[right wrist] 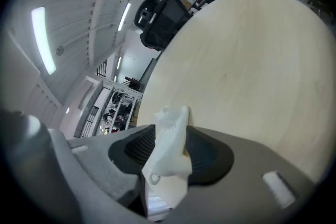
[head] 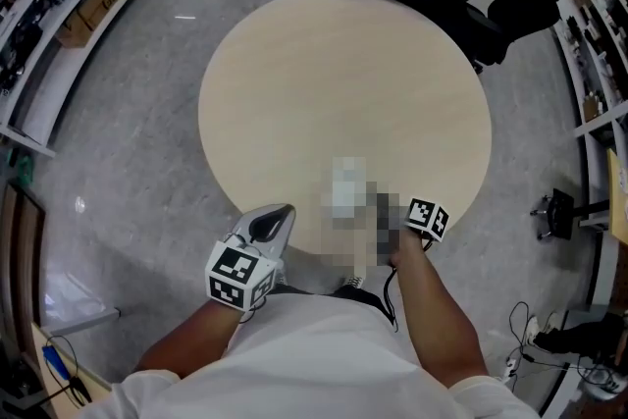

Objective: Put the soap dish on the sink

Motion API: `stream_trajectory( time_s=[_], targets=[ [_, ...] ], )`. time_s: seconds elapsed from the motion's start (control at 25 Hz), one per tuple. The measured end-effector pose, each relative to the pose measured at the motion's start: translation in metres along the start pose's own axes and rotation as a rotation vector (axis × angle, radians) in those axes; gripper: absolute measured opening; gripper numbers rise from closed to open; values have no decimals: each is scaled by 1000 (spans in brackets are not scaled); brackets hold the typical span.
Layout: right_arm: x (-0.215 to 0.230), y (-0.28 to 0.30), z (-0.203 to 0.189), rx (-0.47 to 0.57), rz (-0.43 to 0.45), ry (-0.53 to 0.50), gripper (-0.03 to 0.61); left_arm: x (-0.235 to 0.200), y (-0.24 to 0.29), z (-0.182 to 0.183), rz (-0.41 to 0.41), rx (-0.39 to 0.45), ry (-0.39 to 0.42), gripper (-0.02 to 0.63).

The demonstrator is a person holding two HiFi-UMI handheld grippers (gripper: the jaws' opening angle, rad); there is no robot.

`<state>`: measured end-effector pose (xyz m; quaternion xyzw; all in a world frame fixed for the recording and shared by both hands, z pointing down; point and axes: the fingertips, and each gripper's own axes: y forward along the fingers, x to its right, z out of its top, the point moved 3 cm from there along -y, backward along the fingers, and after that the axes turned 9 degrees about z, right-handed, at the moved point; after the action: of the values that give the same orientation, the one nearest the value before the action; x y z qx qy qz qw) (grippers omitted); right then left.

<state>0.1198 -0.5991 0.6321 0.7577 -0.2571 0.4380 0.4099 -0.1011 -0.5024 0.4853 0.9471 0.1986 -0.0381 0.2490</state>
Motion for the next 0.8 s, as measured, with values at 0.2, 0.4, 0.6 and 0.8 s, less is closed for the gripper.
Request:
stream_trajectory(
  time_s=[0.2,0.4,0.6,0.8],
  targets=[
    [-53,-23,-16,116,150,-50,38,-5,-2,4,-53,13,16,8],
    [-107,-48,-36,198,205,-174,2,-4,-7,9,-129,27,51,8],
    [-159,-69,-51,230,245,-362,2,-6,-8,9,-165,27,76,8],
    [-182,-80,-57,213,272,-466,2,3,-7,9,-156,31,81,8]
  ],
)
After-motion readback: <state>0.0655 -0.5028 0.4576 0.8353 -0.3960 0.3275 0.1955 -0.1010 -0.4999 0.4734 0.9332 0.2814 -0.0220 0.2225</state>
